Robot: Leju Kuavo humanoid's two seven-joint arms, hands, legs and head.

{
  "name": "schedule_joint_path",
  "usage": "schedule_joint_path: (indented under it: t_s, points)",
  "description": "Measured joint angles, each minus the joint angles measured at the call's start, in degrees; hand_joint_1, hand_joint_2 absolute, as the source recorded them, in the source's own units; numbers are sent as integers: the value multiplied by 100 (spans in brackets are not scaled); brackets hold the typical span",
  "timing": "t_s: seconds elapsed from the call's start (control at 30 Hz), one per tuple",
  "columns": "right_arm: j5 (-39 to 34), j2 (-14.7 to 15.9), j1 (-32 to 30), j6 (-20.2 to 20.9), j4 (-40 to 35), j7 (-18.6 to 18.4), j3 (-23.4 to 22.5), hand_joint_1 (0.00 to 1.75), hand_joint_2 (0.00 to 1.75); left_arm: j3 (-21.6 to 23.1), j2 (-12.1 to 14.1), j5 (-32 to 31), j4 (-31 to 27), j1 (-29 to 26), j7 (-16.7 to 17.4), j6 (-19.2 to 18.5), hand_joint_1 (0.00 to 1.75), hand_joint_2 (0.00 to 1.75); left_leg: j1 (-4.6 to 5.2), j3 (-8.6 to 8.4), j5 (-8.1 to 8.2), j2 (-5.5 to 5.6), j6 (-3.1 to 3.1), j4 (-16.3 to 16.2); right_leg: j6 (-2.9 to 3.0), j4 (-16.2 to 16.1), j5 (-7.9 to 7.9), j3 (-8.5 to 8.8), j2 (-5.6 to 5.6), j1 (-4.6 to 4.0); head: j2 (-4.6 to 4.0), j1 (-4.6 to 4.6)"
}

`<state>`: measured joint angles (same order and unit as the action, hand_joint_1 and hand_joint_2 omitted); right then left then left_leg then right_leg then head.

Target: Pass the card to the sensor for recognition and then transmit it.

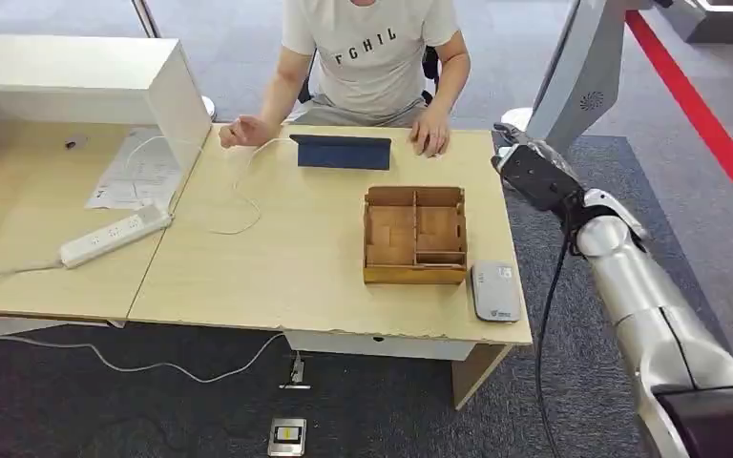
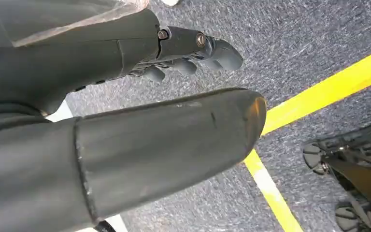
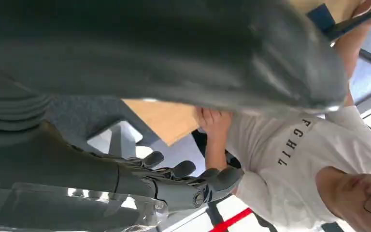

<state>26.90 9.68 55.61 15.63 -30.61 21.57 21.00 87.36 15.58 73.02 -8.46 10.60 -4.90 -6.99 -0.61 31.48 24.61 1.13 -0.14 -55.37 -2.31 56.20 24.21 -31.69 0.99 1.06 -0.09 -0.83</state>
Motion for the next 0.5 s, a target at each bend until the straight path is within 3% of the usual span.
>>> schedule_joint_path:
  t_s: [0.3, 0.47, 0.5]
  points:
    - [-655, 765, -1454, 118, -1851, -782, -28, 0, 0, -94, 61, 297, 2, -27, 9, 238, 0, 0, -2, 2, 4, -1, 1, 1, 1, -3, 2, -1, 0, -2, 0, -2]
    - [-813, 1220, -1959, 116, -2572, -905, -39, 0, 0, -164, 61, 374, 2, -38, 114, 310, 0, 0, -1, 2, 5, -2, 2, 1, 0, -5, 2, -2, 1, 0, 0, 0]
    - [-837, 1309, -2021, 100, -2681, -920, -39, 0, 175, -166, 61, 378, 2, -39, 118, 319, 0, 0, -1, 2, 5, -2, 2, 1, 0, -5, 2, -2, 1, 0, 0, 0]
